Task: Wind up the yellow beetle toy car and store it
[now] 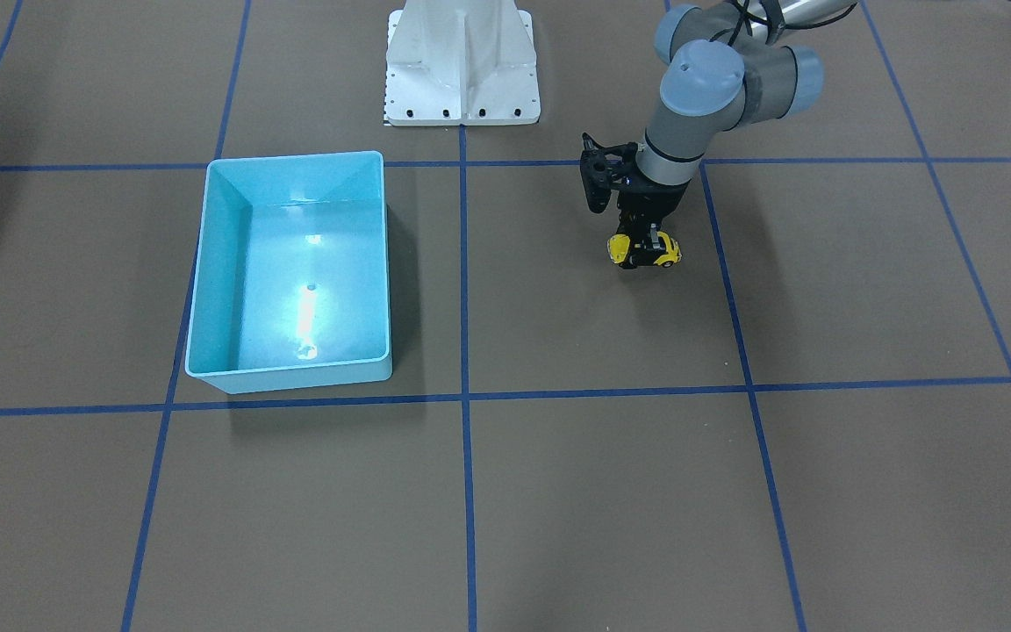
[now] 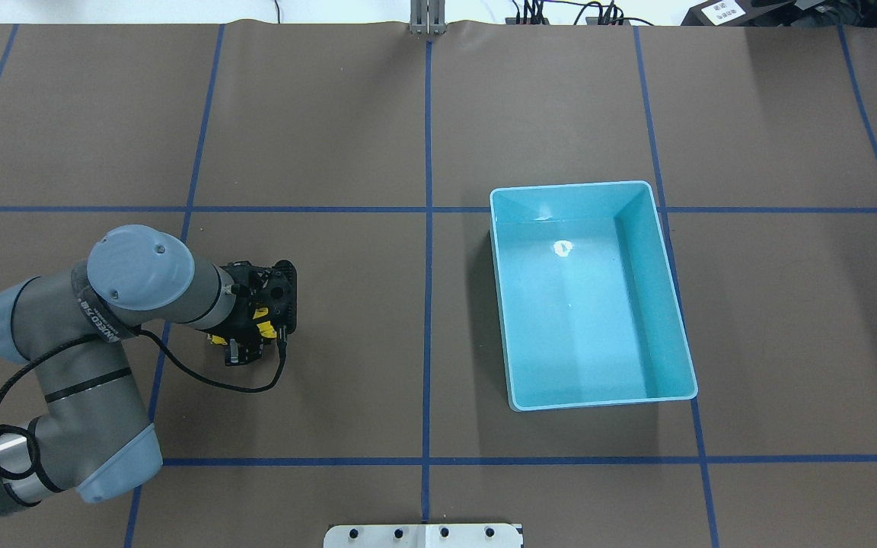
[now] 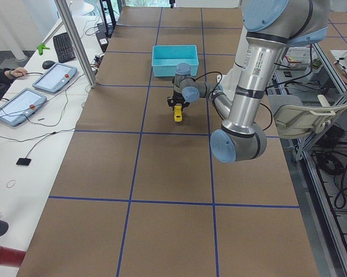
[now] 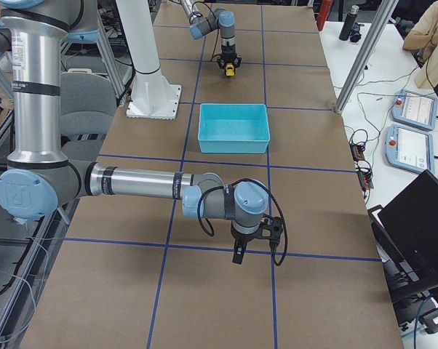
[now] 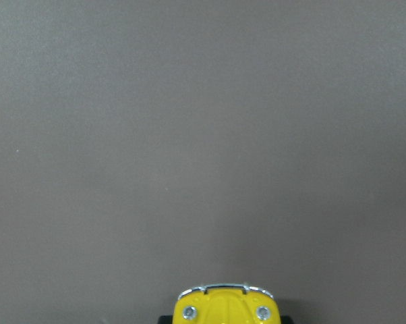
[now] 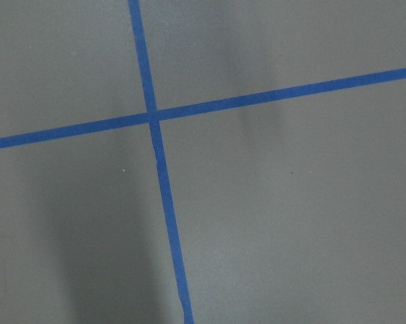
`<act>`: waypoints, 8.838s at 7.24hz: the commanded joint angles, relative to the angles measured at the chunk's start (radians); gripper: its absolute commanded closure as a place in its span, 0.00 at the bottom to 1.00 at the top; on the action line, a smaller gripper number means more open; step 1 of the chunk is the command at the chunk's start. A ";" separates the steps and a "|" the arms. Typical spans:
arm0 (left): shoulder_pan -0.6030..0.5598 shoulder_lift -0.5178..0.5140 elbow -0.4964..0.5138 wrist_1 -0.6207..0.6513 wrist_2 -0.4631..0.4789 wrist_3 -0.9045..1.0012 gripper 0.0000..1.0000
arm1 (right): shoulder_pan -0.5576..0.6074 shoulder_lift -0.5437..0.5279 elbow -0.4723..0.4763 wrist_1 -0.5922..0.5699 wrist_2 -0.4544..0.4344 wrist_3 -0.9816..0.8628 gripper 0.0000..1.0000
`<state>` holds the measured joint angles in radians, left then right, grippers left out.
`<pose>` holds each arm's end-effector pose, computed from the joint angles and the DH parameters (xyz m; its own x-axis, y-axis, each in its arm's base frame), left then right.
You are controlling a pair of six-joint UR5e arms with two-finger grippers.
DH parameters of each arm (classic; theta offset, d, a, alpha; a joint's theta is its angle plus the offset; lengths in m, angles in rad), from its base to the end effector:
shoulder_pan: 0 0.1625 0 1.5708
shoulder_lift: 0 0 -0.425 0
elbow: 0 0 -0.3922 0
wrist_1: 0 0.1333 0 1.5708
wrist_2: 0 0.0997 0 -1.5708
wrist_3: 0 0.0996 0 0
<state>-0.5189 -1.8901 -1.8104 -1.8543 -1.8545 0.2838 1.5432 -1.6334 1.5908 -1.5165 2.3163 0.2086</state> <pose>0.4719 -0.3909 0.3473 0.1211 0.9922 0.0301 -0.6374 0.0545 0.7686 0.0529 -0.4674 0.6754 0.7240 0.1794 0.6660 -0.1251 0.9837 -0.1290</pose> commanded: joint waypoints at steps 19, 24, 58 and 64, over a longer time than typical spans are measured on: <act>-0.059 0.337 -0.004 -0.396 -0.086 0.005 0.70 | 0.000 0.004 0.000 0.001 0.035 0.000 0.00; -0.093 0.370 0.003 -0.422 -0.121 0.005 0.01 | 0.000 0.006 0.000 0.001 0.037 0.000 0.00; -1.001 0.296 0.144 0.363 -0.514 -0.390 0.00 | -1.026 0.827 0.087 -0.117 -0.365 -0.262 0.00; -1.011 0.301 0.155 0.356 -0.532 -0.390 0.00 | -1.048 0.814 -0.029 0.022 -0.426 -0.414 0.00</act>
<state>-1.5288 -1.5934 -1.6563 -1.5000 -2.3798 -0.1059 0.5004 -0.8109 1.5700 -1.4966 1.9054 -0.1796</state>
